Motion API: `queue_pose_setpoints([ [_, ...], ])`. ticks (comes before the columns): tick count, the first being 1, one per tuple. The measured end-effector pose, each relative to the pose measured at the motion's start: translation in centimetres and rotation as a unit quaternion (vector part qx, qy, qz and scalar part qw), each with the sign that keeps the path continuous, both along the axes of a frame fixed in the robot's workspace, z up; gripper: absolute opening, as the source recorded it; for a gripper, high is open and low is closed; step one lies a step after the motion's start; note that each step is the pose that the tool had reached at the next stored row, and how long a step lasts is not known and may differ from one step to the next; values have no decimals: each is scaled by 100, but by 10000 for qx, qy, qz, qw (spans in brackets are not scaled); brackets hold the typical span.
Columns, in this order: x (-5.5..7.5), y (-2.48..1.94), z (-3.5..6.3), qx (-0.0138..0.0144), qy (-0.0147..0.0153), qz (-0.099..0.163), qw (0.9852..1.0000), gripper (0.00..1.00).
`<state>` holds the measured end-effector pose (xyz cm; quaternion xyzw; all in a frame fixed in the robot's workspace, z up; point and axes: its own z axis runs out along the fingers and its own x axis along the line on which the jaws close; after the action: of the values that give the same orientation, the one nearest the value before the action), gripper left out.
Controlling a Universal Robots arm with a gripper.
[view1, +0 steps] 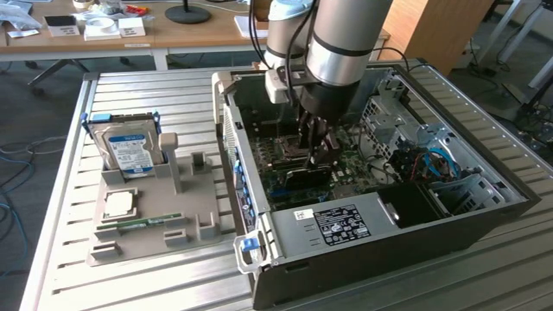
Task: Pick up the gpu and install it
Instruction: 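Insert the gpu into the slot, then press down on the gpu until it lock into place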
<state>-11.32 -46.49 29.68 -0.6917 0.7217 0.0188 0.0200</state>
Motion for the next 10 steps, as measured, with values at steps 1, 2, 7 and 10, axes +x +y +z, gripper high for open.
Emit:
queue_pose_setpoints([
  [1, 0, 0, 14, 0, 0, 0, 10000, 51],
  [2, 0, 0, 28, 0, 0, 0, 10000, 51],
  [7, 0, 0, 39, 0, 0, 0, 10000, 51],
  [10, 0, 0, 39, 1, 0, 0, 10000, 51],
])
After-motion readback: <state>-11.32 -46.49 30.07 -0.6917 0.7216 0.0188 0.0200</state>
